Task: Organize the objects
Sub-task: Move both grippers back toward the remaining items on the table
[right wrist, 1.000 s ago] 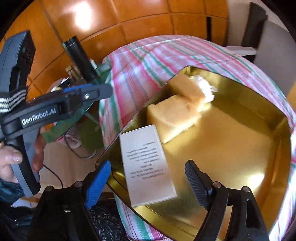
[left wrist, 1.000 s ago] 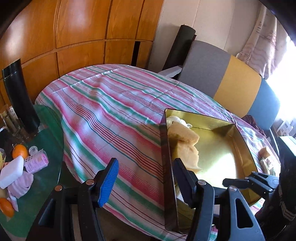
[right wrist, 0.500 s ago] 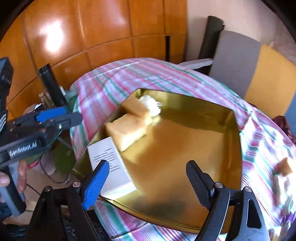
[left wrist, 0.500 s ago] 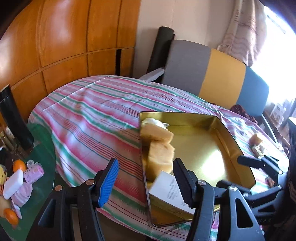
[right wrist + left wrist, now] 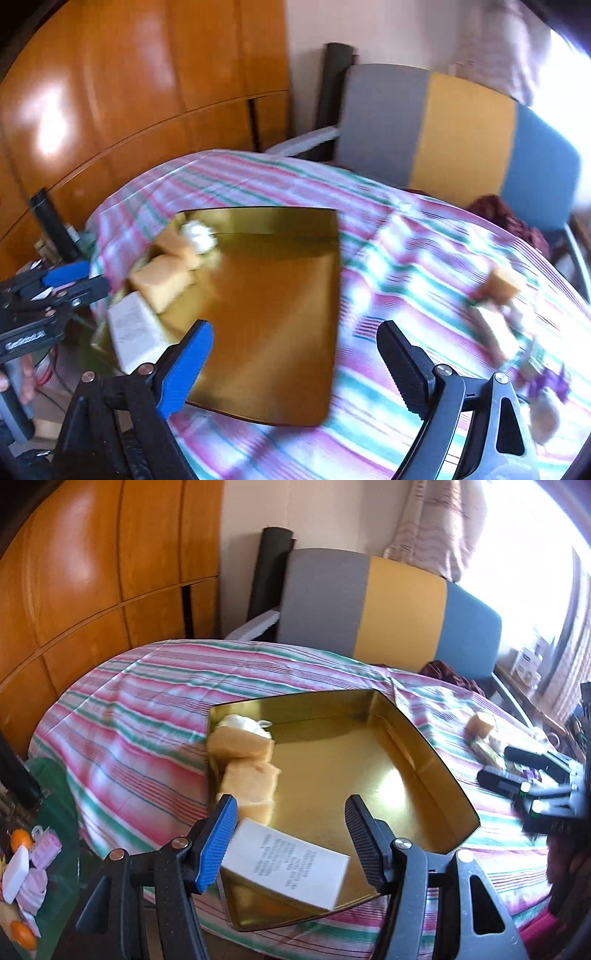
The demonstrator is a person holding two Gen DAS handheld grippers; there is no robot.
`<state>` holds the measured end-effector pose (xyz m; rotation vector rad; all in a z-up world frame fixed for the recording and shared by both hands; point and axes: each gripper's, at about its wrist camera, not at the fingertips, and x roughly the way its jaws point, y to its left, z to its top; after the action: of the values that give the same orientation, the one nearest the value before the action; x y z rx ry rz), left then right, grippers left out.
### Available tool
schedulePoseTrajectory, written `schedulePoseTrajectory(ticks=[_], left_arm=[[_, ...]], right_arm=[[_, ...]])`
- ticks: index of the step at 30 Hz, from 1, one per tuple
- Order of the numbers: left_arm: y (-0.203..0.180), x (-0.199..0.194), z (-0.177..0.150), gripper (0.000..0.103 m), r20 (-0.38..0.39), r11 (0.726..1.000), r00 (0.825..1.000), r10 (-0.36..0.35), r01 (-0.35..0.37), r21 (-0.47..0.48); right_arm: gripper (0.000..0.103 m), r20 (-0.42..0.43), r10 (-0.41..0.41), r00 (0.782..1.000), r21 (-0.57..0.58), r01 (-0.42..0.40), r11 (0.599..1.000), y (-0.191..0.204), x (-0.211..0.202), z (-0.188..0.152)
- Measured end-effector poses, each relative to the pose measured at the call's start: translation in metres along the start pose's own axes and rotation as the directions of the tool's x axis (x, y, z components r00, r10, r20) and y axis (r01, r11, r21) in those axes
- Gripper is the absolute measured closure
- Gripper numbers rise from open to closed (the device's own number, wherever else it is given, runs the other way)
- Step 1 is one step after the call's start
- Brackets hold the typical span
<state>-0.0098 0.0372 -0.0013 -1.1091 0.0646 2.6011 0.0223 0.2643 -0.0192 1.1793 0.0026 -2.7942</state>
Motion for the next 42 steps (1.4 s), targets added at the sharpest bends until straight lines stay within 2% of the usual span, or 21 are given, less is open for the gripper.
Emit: schedulePoseTrajectory(ticks=[5,10,13,15,18,20,21,22,24,25,29,33,38,42], left_arm=[[-0.024,0.006,0.0,0.041,-0.013,0.997,0.998,-0.053,0.054,0.049],[-0.044,0.011,0.003,0.041,-0.036,0.991,0.994,-0.106,0.108,0.075],[-0.059,0.016,0.006,0.042,-0.061,0.985,0.988,-0.142,0.147,0.095],[-0.072,0.018,0.008,0.042,-0.069,0.979,0.985,-0.158,0.166,0.122],[-0.1,0.02,0.012,0.042,-0.08,0.967,0.982,-0.172,0.184,0.176],[-0.116,0.022,0.016,0.042,-0.092,0.957,0.977,-0.194,0.209,0.199],[-0.128,0.024,0.017,0.042,-0.102,0.95,0.972,-0.212,0.229,0.212],[-0.136,0.026,0.019,0.042,-0.109,0.945,0.969,-0.221,0.241,0.22],[-0.156,0.029,0.021,0.042,-0.126,0.932,0.961,-0.248,0.272,0.238],[-0.165,0.03,0.022,0.042,-0.135,0.925,0.955,-0.264,0.29,0.244],[-0.205,0.041,0.027,0.042,-0.191,0.897,0.928,-0.321,0.362,0.253],[-0.235,0.058,0.032,0.042,-0.244,0.886,0.906,-0.345,0.4,0.235],[-0.268,0.087,0.036,0.042,-0.304,0.887,0.888,-0.346,0.415,0.202],[-0.287,0.117,0.041,0.042,-0.362,0.895,0.862,-0.354,0.425,0.137]], right_arm=[[0.012,-0.02,-0.131,0.991,0.093,0.133,0.987,-0.061,-0.015,-0.009],[0.011,-0.039,-0.296,0.954,0.231,0.297,0.926,-0.142,-0.047,-0.021],[0.01,-0.048,-0.392,0.919,0.365,0.381,0.85,-0.196,-0.068,-0.034],[0.009,-0.06,-0.466,0.883,0.449,0.441,0.777,-0.23,-0.078,-0.047],[0.009,-0.085,-0.523,0.848,0.571,0.471,0.672,-0.275,-0.088,-0.077],[0.009,-0.13,-0.533,0.836,0.648,0.478,0.592,-0.297,-0.088,-0.099],[0.009,-0.17,-0.51,0.843,0.701,0.467,0.538,-0.31,-0.089,-0.108],[0.009,-0.167,-0.496,0.852,0.74,0.441,0.508,-0.319,-0.092,-0.113],[0.009,-0.158,-0.511,0.845,0.77,0.429,0.472,-0.33,-0.099,-0.118],[0.009,-0.159,-0.516,0.842,0.775,0.43,0.463,-0.331,-0.102,-0.119],[0.009,-0.137,-0.489,0.861,0.81,0.382,0.445,-0.331,-0.107,-0.123],[0.007,-0.125,-0.48,0.868,0.828,0.358,0.431,-0.329,-0.11,-0.127],[0.006,-0.114,-0.454,0.884,0.863,0.315,0.395,-0.333,-0.113,-0.135],[0.006,-0.109,-0.43,0.896,0.873,0.293,0.389,-0.335,-0.11,-0.137]])
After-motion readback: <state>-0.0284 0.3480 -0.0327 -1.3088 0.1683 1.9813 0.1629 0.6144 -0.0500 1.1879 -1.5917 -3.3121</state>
